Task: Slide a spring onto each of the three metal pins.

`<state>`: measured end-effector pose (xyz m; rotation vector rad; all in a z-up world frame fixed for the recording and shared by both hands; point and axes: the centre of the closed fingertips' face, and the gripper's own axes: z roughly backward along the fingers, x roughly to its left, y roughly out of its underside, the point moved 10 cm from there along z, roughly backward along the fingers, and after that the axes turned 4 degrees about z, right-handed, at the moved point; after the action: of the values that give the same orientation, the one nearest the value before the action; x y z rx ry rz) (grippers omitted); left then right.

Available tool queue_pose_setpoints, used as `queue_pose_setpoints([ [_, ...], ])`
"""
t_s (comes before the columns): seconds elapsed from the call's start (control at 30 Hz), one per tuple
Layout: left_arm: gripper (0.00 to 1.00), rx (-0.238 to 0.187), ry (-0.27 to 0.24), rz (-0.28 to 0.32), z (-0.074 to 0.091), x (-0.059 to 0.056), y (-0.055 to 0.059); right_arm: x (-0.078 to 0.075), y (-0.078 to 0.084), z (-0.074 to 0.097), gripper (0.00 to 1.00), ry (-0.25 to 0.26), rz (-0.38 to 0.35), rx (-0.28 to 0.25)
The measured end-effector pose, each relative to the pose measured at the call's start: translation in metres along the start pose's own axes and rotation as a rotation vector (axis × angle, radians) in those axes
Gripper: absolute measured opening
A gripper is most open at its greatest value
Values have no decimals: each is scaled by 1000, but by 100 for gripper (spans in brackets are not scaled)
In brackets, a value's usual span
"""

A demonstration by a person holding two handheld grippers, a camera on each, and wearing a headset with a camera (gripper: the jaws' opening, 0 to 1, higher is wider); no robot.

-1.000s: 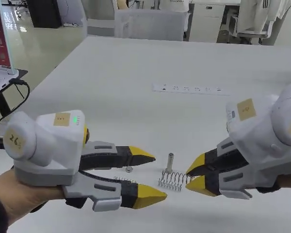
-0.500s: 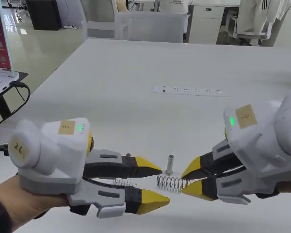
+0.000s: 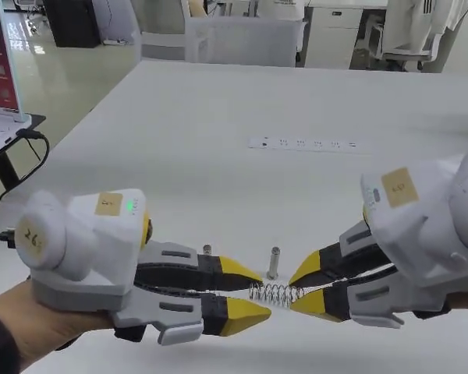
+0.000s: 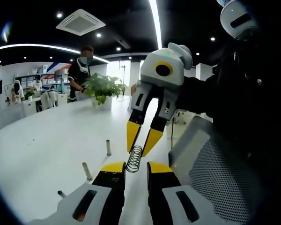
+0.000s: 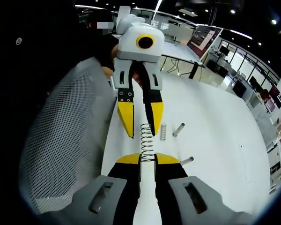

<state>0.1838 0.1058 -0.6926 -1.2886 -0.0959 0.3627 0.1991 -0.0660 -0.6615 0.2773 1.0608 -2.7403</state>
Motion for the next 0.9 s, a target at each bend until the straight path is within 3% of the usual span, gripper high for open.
queue_pose_setpoints([
  [0.37,4,-4,-2,-4,0,0,-1,2,-1,0,8,-4,21,-1],
  [0.9,3,2,15,-3,0,-2,0,3,0,0,9,-5,24,-4],
])
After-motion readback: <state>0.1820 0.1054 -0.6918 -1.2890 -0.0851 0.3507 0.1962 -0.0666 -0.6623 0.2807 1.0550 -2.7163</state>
